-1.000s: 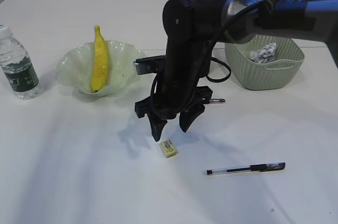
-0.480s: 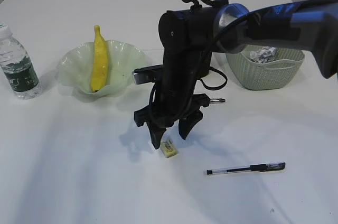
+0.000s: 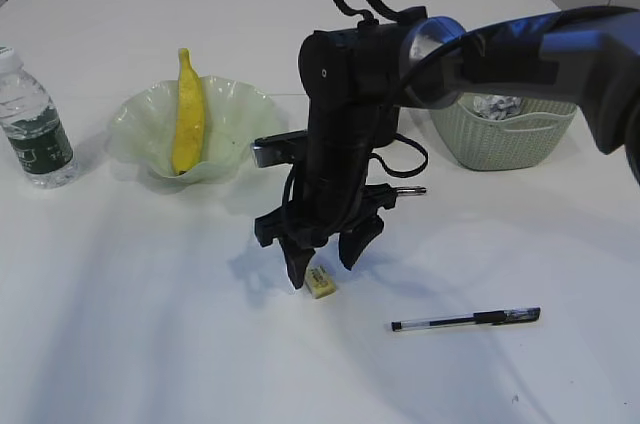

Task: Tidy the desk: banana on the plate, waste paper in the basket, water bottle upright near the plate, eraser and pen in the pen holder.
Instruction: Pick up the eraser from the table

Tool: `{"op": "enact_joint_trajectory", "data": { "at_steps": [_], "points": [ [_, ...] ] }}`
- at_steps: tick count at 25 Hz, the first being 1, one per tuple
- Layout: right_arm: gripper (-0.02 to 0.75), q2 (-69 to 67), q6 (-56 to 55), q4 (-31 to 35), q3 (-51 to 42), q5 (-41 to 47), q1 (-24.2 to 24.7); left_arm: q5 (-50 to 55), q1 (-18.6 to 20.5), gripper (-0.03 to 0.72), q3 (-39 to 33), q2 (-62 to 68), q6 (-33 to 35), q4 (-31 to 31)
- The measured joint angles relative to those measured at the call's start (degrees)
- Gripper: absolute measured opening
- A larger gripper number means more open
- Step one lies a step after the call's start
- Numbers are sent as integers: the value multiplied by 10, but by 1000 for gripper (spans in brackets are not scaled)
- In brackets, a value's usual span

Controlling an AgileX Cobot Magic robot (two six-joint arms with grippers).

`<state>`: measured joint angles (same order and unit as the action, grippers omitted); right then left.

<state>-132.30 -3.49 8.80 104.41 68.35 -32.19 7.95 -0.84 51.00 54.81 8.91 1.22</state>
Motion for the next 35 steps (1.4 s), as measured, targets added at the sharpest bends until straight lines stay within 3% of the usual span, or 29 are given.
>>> {"op": "enact_joint_trajectory", "data": {
  "at_steps": [35],
  "points": [
    [513, 0, -1, -28, 0, -10, -12, 0, 0, 593, 0, 0, 0, 1]
  ]
}}
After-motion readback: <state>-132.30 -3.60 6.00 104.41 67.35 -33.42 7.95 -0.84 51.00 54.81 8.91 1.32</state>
